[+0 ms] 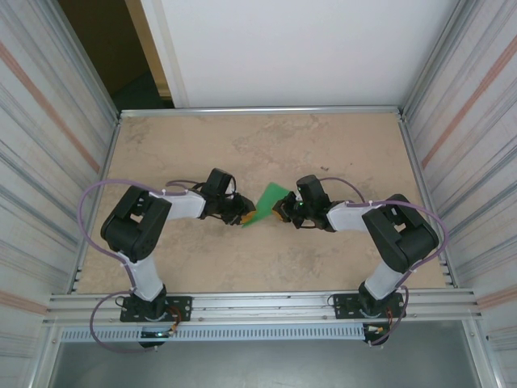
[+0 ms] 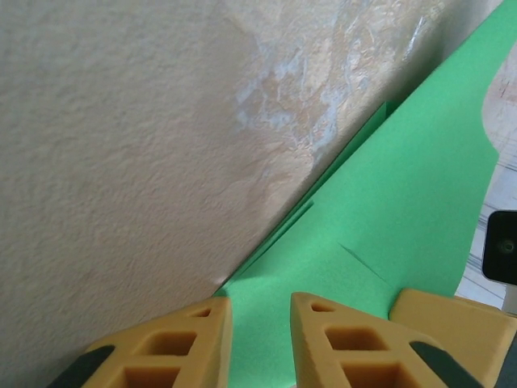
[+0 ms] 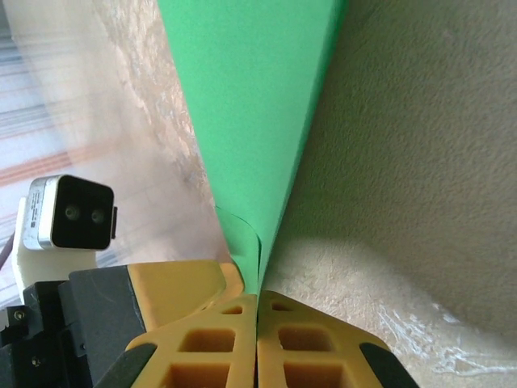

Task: Fold a paper plane with a square sheet of paper (pick it up from the middle)
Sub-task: Fold the wing for the fifth time at the center of the table.

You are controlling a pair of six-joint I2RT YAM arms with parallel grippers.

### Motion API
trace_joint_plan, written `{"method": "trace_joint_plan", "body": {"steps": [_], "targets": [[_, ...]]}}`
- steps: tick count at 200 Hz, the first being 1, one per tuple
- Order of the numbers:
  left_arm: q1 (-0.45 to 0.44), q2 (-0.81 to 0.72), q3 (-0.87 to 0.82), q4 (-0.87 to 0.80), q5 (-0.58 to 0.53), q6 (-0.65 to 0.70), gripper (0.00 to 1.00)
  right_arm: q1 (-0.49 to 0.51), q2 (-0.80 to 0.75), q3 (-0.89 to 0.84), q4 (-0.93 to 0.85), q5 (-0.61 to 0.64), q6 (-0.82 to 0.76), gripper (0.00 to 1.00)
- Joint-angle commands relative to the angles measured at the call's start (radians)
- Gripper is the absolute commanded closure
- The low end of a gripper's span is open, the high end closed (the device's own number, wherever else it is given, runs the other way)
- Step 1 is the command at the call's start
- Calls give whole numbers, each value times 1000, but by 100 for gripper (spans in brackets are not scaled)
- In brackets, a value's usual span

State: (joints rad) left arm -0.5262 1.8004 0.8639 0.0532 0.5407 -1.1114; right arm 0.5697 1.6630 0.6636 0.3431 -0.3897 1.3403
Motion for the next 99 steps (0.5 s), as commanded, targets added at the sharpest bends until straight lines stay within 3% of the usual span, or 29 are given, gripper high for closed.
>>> {"method": "trace_joint_plan", "body": {"steps": [1, 55, 99], "targets": [[4, -50, 13, -58, -26, 56, 70, -8, -21, -4, -34, 20, -1, 93], [-25, -143, 75, -135, -70, 395, 57, -52, -91, 11, -151, 31, -29, 94], [-133, -177, 138, -212, -233, 697, 50, -94, -125, 29, -235, -13, -16, 94]]}}
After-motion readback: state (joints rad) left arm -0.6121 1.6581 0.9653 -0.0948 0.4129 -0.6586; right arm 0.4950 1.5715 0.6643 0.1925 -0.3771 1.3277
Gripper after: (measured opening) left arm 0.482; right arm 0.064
